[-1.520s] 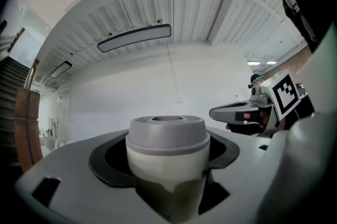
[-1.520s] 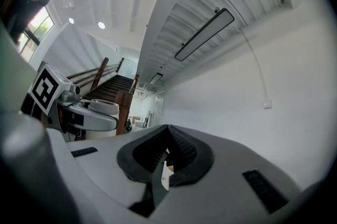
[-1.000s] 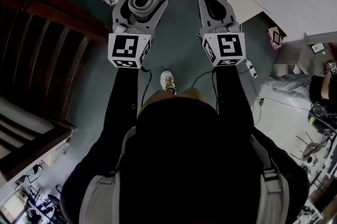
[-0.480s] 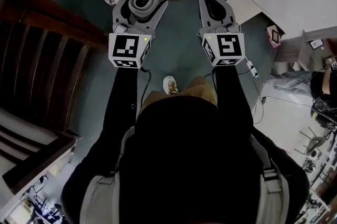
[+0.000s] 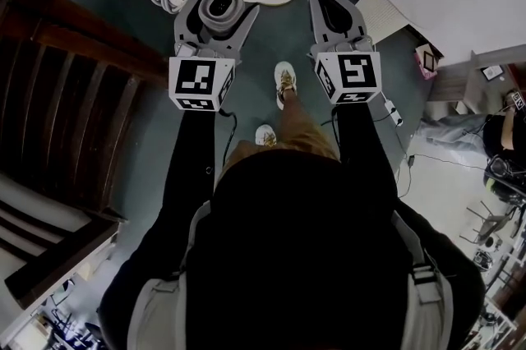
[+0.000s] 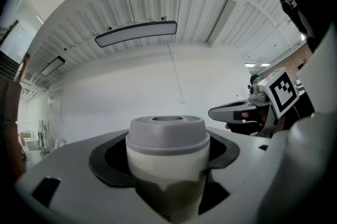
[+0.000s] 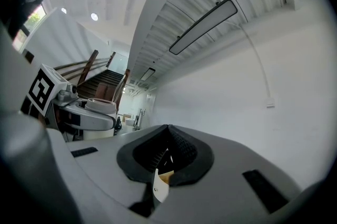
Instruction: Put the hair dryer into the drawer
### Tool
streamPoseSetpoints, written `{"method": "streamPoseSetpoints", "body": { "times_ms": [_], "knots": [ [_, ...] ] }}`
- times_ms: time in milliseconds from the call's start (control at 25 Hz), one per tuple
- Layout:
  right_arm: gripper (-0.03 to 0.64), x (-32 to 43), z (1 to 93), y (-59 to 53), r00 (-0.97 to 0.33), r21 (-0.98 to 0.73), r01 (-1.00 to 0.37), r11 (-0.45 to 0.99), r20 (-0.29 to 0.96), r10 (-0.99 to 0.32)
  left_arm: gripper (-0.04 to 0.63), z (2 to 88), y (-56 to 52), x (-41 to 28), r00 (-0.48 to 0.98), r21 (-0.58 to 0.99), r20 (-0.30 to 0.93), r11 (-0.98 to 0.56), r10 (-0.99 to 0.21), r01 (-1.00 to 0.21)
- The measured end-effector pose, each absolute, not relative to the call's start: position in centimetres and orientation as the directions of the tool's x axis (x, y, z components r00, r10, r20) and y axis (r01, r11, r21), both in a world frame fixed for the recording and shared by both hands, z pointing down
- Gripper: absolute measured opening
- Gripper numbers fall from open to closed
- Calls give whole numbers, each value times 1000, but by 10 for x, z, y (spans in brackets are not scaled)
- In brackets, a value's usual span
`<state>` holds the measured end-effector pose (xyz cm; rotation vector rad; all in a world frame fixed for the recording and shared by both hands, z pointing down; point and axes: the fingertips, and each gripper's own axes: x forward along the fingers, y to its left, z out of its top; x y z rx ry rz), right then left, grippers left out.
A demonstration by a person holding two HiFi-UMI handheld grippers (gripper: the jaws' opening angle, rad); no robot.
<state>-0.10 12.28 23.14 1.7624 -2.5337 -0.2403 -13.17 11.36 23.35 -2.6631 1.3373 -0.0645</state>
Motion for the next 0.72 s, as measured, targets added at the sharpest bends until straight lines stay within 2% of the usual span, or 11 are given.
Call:
{"method": "streamPoseSetpoints", "body": {
  "times_ms": [440, 720],
  "knots": [
    [25, -19, 239, 67, -404, 175, -904, 389, -60, -913, 370, 240, 62, -142, 579, -193, -37, -563, -815, -804],
    [25, -4, 257, -8, -444, 164, -887, 432, -44, -895, 370, 254, -7, -121, 562, -187, -23, -549, -827, -815]
  ]
}}
